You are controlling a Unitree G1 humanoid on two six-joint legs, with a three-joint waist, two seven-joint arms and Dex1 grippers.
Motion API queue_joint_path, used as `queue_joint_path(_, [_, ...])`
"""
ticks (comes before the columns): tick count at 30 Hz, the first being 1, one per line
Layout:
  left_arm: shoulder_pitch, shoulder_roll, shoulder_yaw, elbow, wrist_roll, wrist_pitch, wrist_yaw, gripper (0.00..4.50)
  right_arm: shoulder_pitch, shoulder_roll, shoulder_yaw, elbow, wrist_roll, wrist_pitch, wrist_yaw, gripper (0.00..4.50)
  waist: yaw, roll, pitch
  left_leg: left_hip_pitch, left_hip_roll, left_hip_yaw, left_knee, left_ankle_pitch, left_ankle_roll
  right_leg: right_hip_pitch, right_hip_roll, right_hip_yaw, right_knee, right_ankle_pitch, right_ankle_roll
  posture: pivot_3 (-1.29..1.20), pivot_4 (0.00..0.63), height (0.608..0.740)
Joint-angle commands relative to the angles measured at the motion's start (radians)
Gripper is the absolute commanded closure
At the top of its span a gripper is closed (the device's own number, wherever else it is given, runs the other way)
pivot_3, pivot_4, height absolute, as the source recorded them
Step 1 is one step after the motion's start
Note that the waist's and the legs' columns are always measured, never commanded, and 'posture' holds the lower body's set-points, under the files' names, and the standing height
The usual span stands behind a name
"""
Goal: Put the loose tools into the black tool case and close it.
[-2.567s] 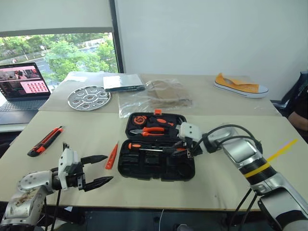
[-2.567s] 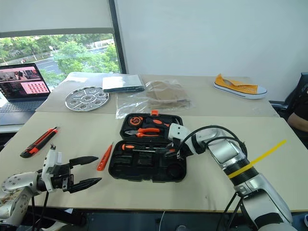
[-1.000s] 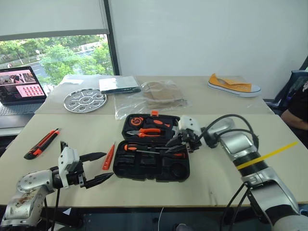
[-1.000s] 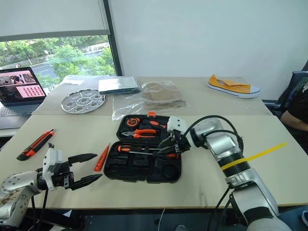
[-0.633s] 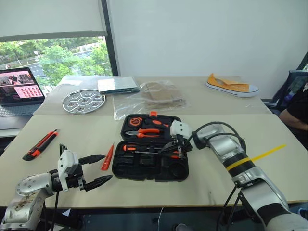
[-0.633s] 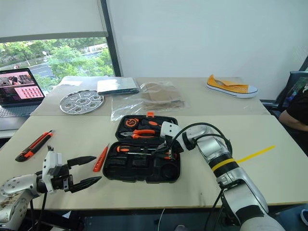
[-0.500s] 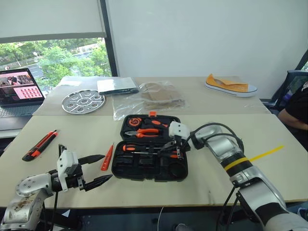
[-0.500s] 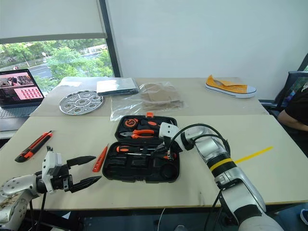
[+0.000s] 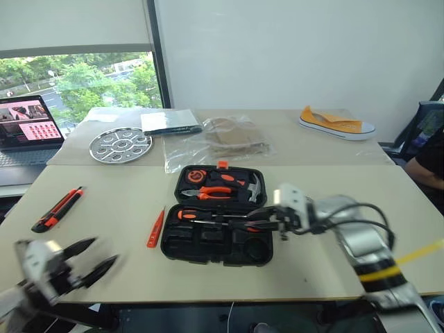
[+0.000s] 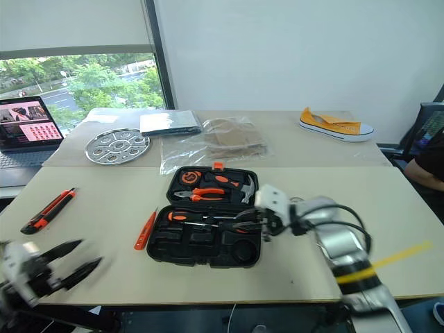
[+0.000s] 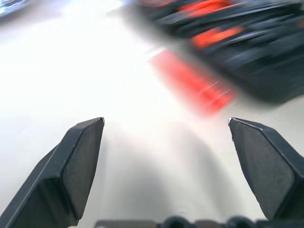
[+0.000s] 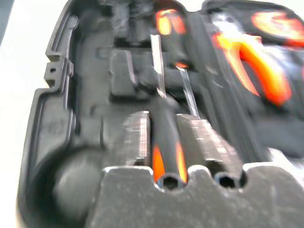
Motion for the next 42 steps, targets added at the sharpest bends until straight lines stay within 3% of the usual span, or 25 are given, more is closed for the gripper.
queue_joint_path(1, [0.041,-0.016,0.105,0.052,-0.007,-0.050,0.051,0.00,0.157,0.018,-0.159,-0.106,0.128,-0.149,-0.024,1.72,0.008,0.000,0.000,0.000,0.000,0.000,0.000,0.000,0.000,0.000,0.000,0.000,0.000,0.000,0.000,0.00,0.150,0.740])
queue_joint_path(6, [0.054,-0.037,0.158,0.042,-0.035,-0.023,0.113,0.00,0.376,0.049,-0.284,-0.152,0.224,-0.250,-0.049,0.06,0.021,-0.001,0.000,0.003,0.000,0.001,0.001,-0.004,0.008,0.004,-0.001,0.001,-0.002,0.000,0.000,0.00,0.150,0.740])
queue_joint_path(10, [0.043,-0.024,0.107,-0.087,-0.074,0.092,0.133,0.00,0.428,0.049,-0.302,-0.159,0.242,-0.291,-0.077,0.06,0.019,-0.001,0.001,0.010,0.001,0.002,0.005,-0.004,0.007,0.012,0.001,0.002,0.001,0.001,-0.001,0.00,0.150,0.740])
queue_joint_path(16, [-0.122,0.064,-0.056,-0.337,-0.134,0.477,0.344,0.00,0.387,0.021,-0.278,-0.197,0.269,-0.260,-0.107,0.06,0.016,-0.002,0.002,0.033,0.006,0.001,0.005,-0.004,0.007,0.036,0.005,0.002,0.000,-0.006,0.007,0.00,0.150,0.740])
queue_joint_path(20, [-0.289,0.104,-0.200,-0.437,-0.128,0.764,0.537,0.00,0.364,-0.007,-0.260,-0.232,0.302,-0.220,-0.103,0.06,0.013,-0.001,0.002,0.034,0.005,0.001,0.004,-0.004,0.006,0.035,0.006,0.003,0.001,-0.002,0.000,0.00,0.150,0.740])
queue_joint_path(22, [-0.380,0.073,-0.246,-0.452,-0.137,0.885,0.634,0.00,0.356,-0.016,-0.256,-0.247,0.315,-0.204,-0.112,0.06,0.009,-0.001,0.002,0.034,0.004,0.001,0.003,-0.004,0.005,0.033,0.006,0.004,0.002,-0.001,-0.001,0.00,0.150,0.740])
queue_joint_path(30, [-0.579,-0.013,-0.396,-0.423,-0.101,1.106,0.759,0.00,0.361,-0.030,-0.253,-0.283,0.325,-0.181,-0.148,0.06,0.012,-0.001,0.001,0.027,0.004,0.001,0.000,-0.005,-0.003,0.023,0.008,0.007,0.000,-0.001,-0.002,0.00,0.150,0.740])
queue_joint_path(37, [-0.612,-0.038,-0.485,-0.395,-0.034,1.149,0.772,0.00,0.374,-0.034,-0.260,-0.318,0.329,-0.168,-0.178,0.06,0.025,-0.001,0.001,0.021,0.002,0.001,0.000,-0.005,-0.004,0.017,0.007,0.007,-0.001,-0.001,-0.001,0.00,0.150,0.740])
queue_joint_path(41, [-0.602,-0.044,-0.497,-0.398,-0.026,1.171,0.750,1.26,0.378,-0.034,-0.262,-0.335,0.334,-0.162,-0.198,0.00,0.027,-0.001,0.001,0.022,0.002,0.001,0.000,-0.005,-0.004,0.018,0.006,0.007,-0.001,-0.001,-0.001,0.00,0.150,0.740])
queue_joint_path(42, [-0.595,-0.042,-0.498,-0.398,-0.022,1.172,0.746,1.78,0.379,-0.034,-0.261,-0.339,0.335,-0.162,-0.202,0.00,0.027,-0.001,0.001,0.022,0.002,0.001,0.000,-0.005,-0.004,0.018,0.006,0.007,-0.001,-0.001,-0.001,0.00,0.150,0.740])
